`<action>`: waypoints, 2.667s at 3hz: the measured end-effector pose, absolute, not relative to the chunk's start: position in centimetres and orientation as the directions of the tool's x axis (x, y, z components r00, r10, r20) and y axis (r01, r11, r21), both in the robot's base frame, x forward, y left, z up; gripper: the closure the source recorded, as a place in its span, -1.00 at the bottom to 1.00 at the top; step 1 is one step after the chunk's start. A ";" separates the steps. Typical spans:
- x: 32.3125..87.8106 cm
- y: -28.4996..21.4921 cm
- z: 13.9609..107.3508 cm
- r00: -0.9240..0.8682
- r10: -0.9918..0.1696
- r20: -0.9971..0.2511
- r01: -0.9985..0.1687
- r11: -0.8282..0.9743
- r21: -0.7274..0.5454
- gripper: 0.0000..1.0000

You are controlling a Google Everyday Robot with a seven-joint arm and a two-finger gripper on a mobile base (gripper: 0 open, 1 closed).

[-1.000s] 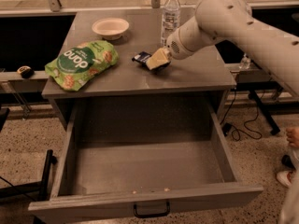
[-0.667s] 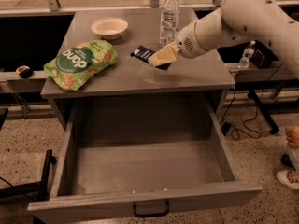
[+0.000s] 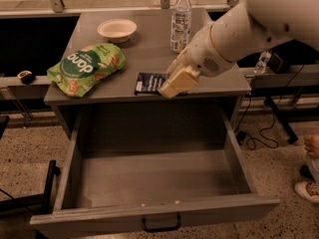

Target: Place rxbar blueberry into top drawer

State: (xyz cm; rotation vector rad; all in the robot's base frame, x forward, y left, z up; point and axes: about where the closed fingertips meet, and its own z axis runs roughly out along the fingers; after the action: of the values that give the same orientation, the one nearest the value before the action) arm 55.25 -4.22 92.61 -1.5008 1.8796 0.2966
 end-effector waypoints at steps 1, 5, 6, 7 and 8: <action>54.1 -4.0 91.8 -0.050 -0.795 -0.604 -0.928 0.261 -0.266 1.00; 57.6 -11.3 73.9 0.048 -0.810 -0.584 -0.977 0.085 -0.197 1.00; 57.6 -10.7 71.9 0.007 -0.808 -0.590 -0.971 0.137 -0.198 1.00; 56.4 -9.3 67.2 -0.087 -0.825 -0.559 -0.956 0.227 -0.186 1.00; 55.1 -6.9 62.0 -0.162 -0.797 -0.581 -0.956 0.274 -0.109 1.00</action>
Offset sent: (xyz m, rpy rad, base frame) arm 0.0235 -0.0465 -0.1473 -0.0466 -0.0056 0.1067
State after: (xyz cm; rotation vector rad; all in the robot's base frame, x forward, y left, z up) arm 55.14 -6.91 61.97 -1.5724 2.0115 0.3851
